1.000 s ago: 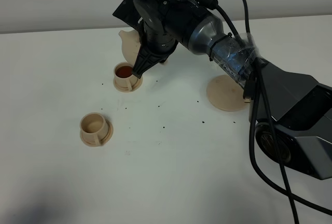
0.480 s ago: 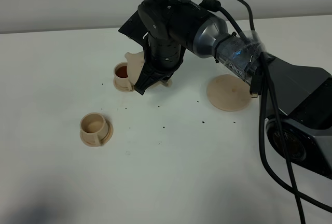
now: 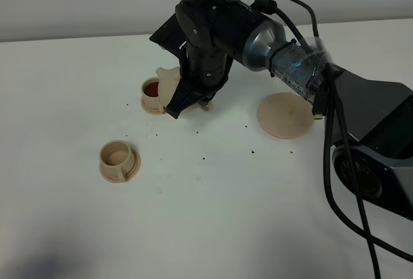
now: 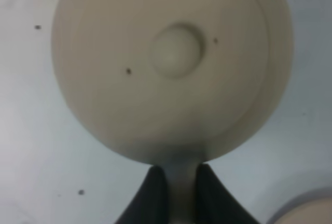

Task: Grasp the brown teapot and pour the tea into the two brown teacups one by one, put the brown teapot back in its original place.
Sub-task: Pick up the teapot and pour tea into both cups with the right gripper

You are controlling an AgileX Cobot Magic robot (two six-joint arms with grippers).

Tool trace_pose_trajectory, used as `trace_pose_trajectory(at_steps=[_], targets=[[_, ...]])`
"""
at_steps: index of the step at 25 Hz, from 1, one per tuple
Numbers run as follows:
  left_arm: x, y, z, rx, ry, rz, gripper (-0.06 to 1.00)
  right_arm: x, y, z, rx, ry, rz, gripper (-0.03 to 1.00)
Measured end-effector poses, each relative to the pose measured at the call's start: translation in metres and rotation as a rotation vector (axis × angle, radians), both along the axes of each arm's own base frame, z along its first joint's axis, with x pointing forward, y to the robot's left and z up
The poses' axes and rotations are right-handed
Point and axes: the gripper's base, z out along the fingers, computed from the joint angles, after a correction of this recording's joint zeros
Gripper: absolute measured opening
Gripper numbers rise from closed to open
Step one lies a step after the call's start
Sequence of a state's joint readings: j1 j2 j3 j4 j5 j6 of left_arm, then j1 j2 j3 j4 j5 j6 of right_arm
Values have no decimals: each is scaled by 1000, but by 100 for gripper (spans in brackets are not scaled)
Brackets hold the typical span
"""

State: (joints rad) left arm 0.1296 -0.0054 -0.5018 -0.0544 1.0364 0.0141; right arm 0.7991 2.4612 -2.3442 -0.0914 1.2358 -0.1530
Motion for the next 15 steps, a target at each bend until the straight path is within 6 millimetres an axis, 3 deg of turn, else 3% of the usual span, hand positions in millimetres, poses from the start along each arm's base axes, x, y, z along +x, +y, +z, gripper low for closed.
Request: trace_pose_trajectory(at_steps=[5, 11, 15], targets=[[0, 0, 0, 0, 0, 0, 28, -14, -4, 20, 21, 9, 10, 13], [0, 0, 0, 0, 0, 0, 28, -51, -14, 20, -81, 62, 63, 13], [0, 0, 0, 0, 0, 0, 28, -82, -4, 18, -117, 78, 131, 13]])
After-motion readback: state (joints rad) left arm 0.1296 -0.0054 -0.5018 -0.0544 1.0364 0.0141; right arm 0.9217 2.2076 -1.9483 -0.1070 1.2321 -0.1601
